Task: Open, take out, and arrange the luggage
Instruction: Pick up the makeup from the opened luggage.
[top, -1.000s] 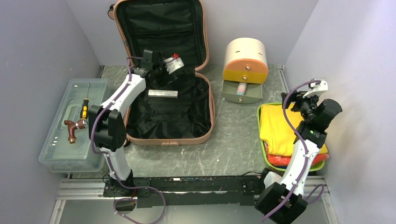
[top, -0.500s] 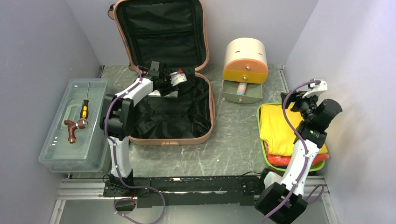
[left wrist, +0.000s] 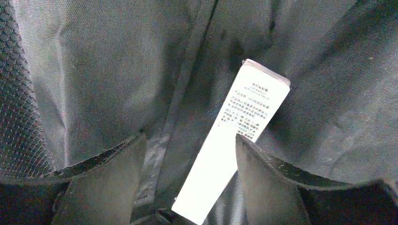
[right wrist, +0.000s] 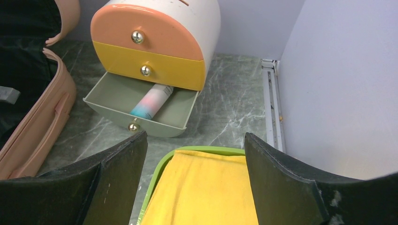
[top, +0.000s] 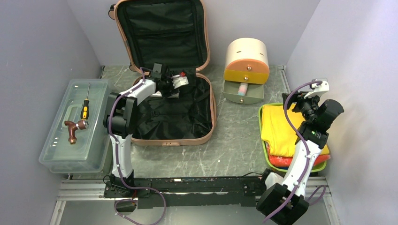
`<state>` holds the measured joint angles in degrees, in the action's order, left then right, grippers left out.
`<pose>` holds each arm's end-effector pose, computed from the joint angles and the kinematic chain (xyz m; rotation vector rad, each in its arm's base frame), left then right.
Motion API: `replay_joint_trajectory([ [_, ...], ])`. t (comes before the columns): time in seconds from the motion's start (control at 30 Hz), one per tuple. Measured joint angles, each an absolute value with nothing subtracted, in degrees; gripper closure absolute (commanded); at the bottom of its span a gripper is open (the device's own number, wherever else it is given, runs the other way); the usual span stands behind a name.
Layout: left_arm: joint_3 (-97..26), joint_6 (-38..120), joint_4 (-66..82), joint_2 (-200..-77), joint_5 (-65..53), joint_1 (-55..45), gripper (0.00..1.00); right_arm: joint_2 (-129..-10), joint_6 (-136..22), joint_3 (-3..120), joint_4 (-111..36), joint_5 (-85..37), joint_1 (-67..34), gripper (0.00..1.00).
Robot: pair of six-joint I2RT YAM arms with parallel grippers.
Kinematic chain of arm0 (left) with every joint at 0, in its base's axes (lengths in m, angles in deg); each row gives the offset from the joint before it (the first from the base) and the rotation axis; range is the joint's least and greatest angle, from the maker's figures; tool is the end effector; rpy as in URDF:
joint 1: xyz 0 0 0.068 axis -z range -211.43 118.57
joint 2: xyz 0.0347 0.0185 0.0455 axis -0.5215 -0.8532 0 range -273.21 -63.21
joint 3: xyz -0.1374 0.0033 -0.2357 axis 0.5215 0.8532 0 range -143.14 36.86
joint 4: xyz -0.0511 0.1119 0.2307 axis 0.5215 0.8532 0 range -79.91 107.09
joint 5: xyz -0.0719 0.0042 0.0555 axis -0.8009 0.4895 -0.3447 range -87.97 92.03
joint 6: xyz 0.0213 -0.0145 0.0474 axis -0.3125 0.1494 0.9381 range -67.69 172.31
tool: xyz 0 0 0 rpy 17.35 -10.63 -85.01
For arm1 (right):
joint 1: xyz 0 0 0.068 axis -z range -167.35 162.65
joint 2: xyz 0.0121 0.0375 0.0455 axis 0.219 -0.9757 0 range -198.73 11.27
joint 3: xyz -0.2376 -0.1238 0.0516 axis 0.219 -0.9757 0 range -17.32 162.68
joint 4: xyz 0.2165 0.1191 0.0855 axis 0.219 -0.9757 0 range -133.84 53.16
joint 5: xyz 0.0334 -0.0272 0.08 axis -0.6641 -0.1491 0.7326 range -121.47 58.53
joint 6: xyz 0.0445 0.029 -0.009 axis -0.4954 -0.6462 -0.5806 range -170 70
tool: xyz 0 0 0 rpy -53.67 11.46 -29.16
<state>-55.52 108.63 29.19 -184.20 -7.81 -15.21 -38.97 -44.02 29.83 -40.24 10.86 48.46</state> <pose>0.4526 -0.1381 0.1946 1.4778 1.8793 0.1236 0.1752 -0.0967 0.3519 -0.1198 1.6504 0.0676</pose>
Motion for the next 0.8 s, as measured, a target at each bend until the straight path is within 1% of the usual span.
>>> replay_joint_trajectory([
  [0.33, -55.8, 110.1, 29.8, -184.3, -8.9, -15.1, 0.25, -39.0, -44.0, 29.8, -40.2, 10.8, 48.5, 0.23],
  [0.6, -55.8, 109.5, 30.8, -184.1, -13.4, -15.0, 0.23, -39.0, -43.7, 29.8, -40.2, 10.8, 48.5, 0.23],
  [0.8, -56.0, 109.8, 30.9, -184.8, -11.9, -13.3, 0.23, -39.0, -43.7, 29.8, -40.2, 10.8, 48.5, 0.23],
])
